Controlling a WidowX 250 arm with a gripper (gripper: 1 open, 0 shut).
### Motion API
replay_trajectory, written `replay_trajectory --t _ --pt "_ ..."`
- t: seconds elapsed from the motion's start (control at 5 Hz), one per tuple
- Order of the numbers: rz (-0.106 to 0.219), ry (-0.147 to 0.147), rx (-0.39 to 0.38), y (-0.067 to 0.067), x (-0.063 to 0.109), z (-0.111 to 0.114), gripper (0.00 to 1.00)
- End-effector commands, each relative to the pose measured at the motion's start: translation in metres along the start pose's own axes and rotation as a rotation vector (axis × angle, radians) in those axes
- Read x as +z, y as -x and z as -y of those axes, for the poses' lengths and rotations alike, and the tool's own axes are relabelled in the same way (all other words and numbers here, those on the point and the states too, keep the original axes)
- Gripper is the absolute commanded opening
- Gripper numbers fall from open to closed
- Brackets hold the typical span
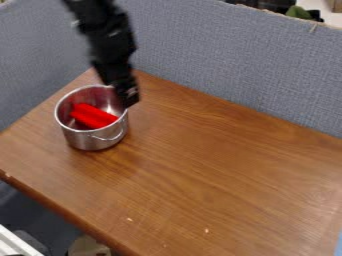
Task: Move the red object from the metal pot to the table
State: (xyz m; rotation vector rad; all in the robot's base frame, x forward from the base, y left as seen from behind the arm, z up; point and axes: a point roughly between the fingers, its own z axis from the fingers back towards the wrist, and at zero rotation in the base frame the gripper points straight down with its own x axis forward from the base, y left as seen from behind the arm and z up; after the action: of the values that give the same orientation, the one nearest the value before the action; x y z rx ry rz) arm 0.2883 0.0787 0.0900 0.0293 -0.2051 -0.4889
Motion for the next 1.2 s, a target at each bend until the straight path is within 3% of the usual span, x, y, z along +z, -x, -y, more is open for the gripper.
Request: replay_trajectory --t 0.0,0.2,0.4,0.6,0.8,1.0 --pt "0.01 0.022 -0.04 -0.042 -0.001 -0.018 1.0" --pt "-0.043 0.068 -0.048 -0.011 -0.001 -0.023 1.0" --pt "-0.098 0.095 -0.106 0.017 0.004 -0.03 1.0" --pt "-0.125 0.134 -0.053 0.018 0.023 -0.061 1.0" --pt "-0.125 0.163 -0.049 0.007 0.041 -0.081 1.0" --pt "-0.126 0.166 0.013 0.014 0.011 -0.075 1.0"
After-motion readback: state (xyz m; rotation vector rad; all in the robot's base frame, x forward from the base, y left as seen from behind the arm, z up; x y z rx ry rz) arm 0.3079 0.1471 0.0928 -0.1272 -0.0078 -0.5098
